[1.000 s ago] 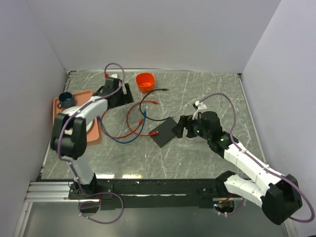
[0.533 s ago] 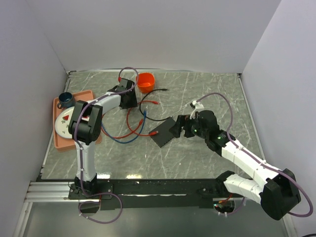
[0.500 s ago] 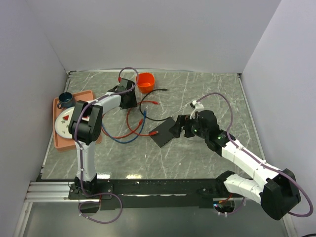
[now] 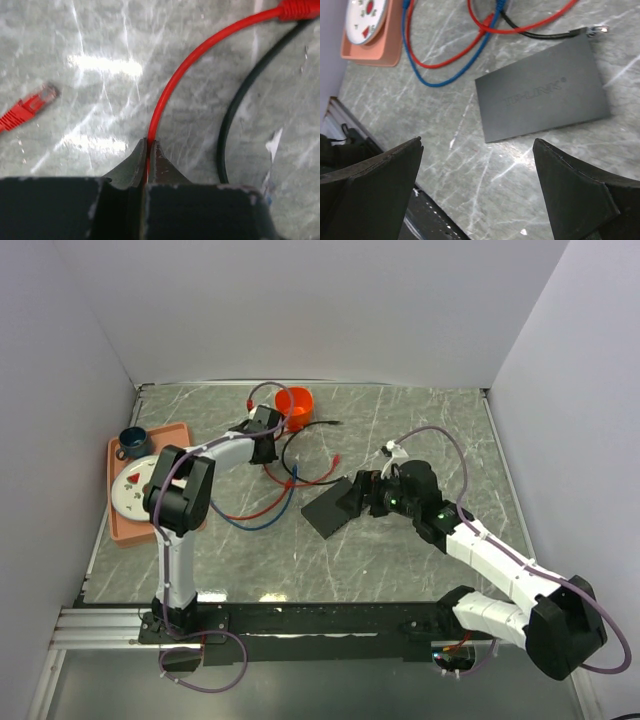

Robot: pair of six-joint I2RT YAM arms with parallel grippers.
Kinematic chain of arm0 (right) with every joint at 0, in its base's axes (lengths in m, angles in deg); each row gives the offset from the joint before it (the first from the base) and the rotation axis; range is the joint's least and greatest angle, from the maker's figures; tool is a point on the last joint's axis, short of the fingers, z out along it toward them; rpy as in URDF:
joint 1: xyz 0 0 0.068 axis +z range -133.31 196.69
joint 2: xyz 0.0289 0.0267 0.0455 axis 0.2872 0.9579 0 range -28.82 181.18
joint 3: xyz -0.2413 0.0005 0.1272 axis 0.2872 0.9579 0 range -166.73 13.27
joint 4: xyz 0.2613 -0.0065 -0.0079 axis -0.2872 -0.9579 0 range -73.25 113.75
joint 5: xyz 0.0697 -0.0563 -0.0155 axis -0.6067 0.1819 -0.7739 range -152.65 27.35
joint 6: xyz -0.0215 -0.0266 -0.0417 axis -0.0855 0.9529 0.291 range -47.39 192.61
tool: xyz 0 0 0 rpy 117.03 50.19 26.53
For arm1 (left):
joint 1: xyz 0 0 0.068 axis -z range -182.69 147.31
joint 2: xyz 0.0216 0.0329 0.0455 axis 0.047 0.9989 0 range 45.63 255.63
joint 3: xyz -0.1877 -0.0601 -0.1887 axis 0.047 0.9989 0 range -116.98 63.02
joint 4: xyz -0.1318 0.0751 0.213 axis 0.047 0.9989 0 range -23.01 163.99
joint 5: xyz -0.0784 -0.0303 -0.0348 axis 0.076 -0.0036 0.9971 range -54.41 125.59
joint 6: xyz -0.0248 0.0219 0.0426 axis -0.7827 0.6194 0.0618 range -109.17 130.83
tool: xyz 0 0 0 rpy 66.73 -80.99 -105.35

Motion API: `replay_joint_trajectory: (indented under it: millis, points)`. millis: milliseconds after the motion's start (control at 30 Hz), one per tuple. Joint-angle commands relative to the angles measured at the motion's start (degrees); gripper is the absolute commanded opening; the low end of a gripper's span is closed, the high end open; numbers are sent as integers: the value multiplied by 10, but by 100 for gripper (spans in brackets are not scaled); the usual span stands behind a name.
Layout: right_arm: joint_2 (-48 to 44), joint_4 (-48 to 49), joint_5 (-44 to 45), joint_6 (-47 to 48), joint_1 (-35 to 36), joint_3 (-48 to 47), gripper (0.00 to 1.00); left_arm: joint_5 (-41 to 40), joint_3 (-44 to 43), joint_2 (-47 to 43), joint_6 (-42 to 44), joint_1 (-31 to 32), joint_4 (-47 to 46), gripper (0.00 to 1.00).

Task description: Insert the plug into the switch port

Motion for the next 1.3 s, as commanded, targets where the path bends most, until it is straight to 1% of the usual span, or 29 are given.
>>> replay_joint_trajectory:
  millis: [0, 133, 200, 267, 300, 433, 533, 567, 600, 667, 733, 767, 800, 833, 867, 933, 967, 1000, 1033, 1067, 1100, 1133, 1167, 1200, 1233, 1267]
  points:
    - [9, 63, -38, -31, 4, -22, 100, 39, 62, -77, -17, 21, 15, 1]
    - [16, 105, -64, -51, 4, -25, 100, 45, 116, -169, -24, 50, -13, 1]
    - [18, 114, -77, -59, 4, -33, 100, 29, 144, -215, -29, 78, -17, 1]
    - [24, 133, -94, -68, 4, -43, 100, 21, 162, -243, -32, 99, -23, 1]
    - [27, 141, -101, -74, 4, -47, 100, 9, 181, -271, -36, 120, -25, 1]
    - [61, 191, -144, -109, 4, -55, 100, -14, 223, -339, -61, 164, -33, 1]
    - [85, 250, -159, -150, 3, -48, 100, -16, 258, -394, -84, 187, -43, 1]
    - [90, 269, -159, -180, 1, -38, 100, -14, 276, -421, -95, 192, -53, 1]
    - [97, 319, -161, -198, -1, -32, 100, -12, 284, -433, -99, 200, -58, 1]
    - [124, 364, -166, -250, -4, -18, 99, -13, 299, -465, -114, 210, -59, 1]
    - [168, 435, -185, -291, -4, -19, 98, -12, 305, -481, -122, 223, -58, 1]
    - [184, 463, -193, -303, -3, -24, 94, -12, 309, -493, -126, 229, -54, 1]
    - [214, 508, -200, -317, -2, -26, 93, -12, 309, -496, -128, 231, -51, 1]
    - [229, 527, -210, -341, -2, -31, 91, -12, 309, -500, -130, 233, -47, 1]
    - [243, 537, -214, -349, -2, -45, 88, -14, 310, -506, -133, 241, -45, 1]
    - [284, 542, -221, -361, 1, -64, 87, -18, 311, -511, -135, 248, -44, 1]
    - [295, 539, -230, -364, 3, -82, 83, -23, 312, -511, -135, 251, -43, 1]
    - [307, 530, -230, -363, 5, -86, 82, -27, 311, -511, -135, 252, -34, 1]
    - [308, 519, -228, -355, 6, -87, 82, -37, 309, -508, -134, 252, -24, 1]
    - [305, 509, -225, -348, 5, -83, 82, -71, 306, -501, -138, 252, -12, 1]
    - [292, 493, -221, -336, 5, -80, 82, -89, 307, -497, -139, 252, 3, 4]
    - [281, 471, -213, -302, 6, -77, 82, -105, 308, -492, -141, 250, 9, 41]
    - [267, 413, -203, -282, 4, -70, 82, -122, 312, -483, -141, 239, 11, 59]
    - [238, 385, -177, -260, 6, -69, 82, -120, 315, -480, -139, 226, 10, 76]
    - [223, 352, -167, -223, 6, -66, 83, -108, 318, -475, -130, 209, -1, 89]
    - [209, 309, -158, -209, 6, -63, 83, -95, 327, -470, -124, 170, -13, 90]
